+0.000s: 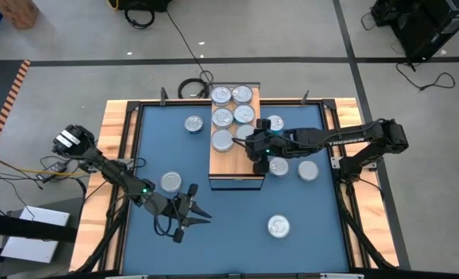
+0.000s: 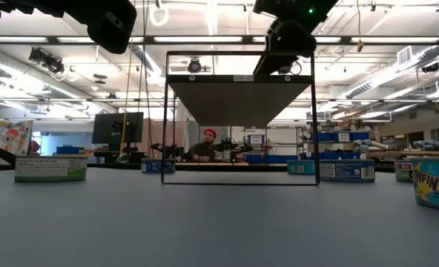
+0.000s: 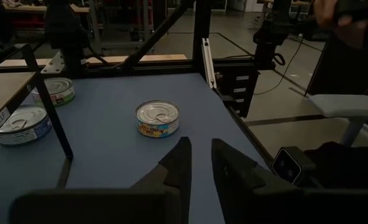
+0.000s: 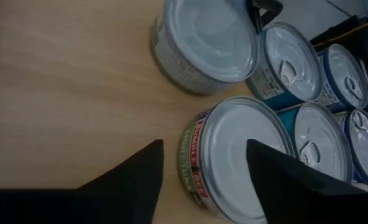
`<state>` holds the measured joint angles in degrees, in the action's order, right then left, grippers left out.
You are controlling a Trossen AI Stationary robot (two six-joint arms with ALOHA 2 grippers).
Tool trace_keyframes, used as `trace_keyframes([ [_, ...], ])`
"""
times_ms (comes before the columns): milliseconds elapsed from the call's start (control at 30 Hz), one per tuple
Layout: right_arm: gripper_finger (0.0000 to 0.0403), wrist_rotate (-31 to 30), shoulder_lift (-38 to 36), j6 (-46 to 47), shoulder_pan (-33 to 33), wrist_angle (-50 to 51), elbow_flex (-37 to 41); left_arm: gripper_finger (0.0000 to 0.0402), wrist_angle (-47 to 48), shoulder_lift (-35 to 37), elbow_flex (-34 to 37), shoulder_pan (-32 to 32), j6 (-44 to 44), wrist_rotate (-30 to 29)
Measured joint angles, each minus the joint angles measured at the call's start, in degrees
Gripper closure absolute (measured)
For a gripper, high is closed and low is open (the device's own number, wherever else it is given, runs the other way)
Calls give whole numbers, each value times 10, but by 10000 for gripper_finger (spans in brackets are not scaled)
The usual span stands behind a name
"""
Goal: Stack canned seafood by type on shelf
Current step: Stack the blue tuna can on top of the other blue tuna can on the shelf
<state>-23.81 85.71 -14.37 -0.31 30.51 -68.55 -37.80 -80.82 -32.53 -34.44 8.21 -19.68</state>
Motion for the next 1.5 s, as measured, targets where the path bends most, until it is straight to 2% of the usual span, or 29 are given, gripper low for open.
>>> trace_keyframes([
  [133, 251, 0, -2, 21, -14, 1, 0, 337, 0, 0, 0, 0, 0, 0],
  [300, 368, 0, -2, 41, -34, 1, 0, 337, 0, 0, 0, 0, 0, 0],
  [367, 392, -1, -2, 43, -40, 1, 0, 337, 0, 0, 0, 0, 0, 0],
  [567, 371, 12, -1, 61, -56, -4, 0, 337, 0, 0, 0, 0, 0, 0],
  [700, 385, 49, 7, 69, -74, -2, 1, 337, 0, 0, 0, 0, 0, 0],
  [800, 397, 54, 12, 69, -75, -7, 0, 337, -2, 0, 0, 0, 0, 0],
  [1000, 392, 86, 9, 77, -62, -6, 0, 337, -5, 0, 0, 0, 0, 0],
  [1500, 394, 73, 9, 86, -41, 0, 1, 337, 10, 18, 0, 2, -17, -4],
])
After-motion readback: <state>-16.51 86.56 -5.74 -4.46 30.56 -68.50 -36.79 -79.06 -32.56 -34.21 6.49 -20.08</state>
